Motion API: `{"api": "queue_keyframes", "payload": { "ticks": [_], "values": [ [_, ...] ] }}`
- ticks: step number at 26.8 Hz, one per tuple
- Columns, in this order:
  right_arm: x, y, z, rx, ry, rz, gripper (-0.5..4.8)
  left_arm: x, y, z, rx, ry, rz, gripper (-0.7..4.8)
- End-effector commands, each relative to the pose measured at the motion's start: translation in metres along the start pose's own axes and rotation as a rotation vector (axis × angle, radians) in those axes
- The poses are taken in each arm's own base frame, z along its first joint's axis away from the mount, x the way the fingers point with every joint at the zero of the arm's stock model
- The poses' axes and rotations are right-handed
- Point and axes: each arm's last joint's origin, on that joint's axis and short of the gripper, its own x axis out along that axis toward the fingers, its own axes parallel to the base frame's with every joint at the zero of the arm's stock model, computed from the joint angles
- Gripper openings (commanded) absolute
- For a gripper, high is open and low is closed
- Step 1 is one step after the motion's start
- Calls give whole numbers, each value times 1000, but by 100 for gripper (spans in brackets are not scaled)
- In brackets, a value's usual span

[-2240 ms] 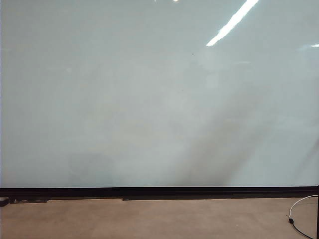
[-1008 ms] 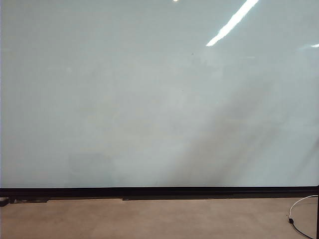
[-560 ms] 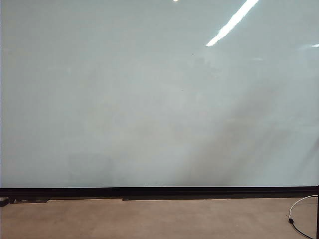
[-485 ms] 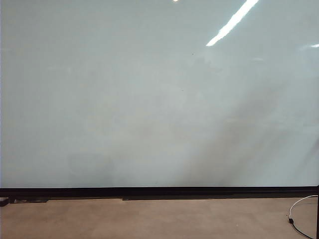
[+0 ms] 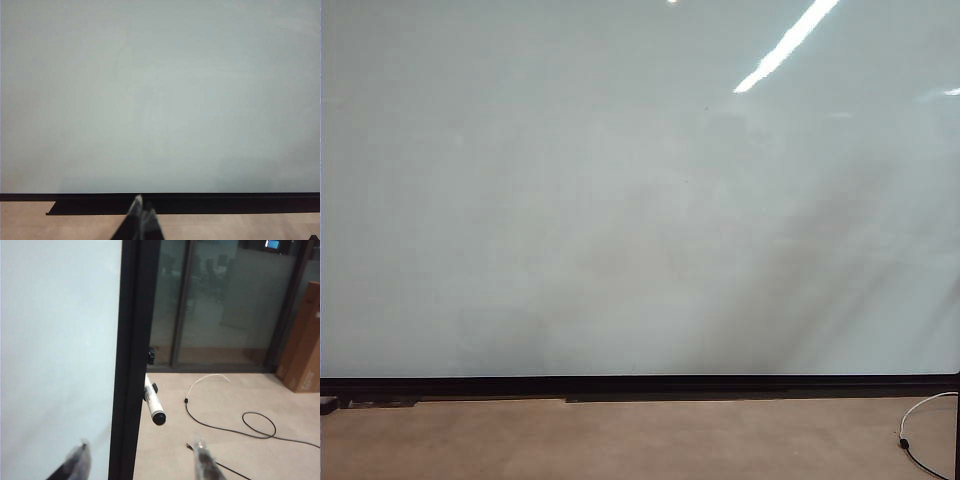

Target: Pick up the pen on the shelf to the right of the whiteboard and draw a rectangle.

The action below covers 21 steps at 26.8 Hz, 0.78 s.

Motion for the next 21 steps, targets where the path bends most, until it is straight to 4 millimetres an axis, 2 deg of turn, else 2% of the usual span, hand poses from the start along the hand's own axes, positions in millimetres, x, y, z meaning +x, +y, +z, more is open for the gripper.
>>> {"api": "queue_keyframes", "payload": {
  "ticks": [1,6,11,14,21],
  "values": [
    [4,-1,3,-3,-38,5,276,0,0,2,4,-9,0,-4],
    [14,-1,-3,3,2,50,277,0,0,2,4,-9,0,-4],
    [37,-3,-3,6,51,104,290,0,0,2,4,-9,0,-5],
    [47,-6,-4,7,43,129,307,0,0,2,4,-9,0,-4],
    [61,-11,-4,2,22,137,311,0,0,2,4,-9,0,-5]
  ]
}}
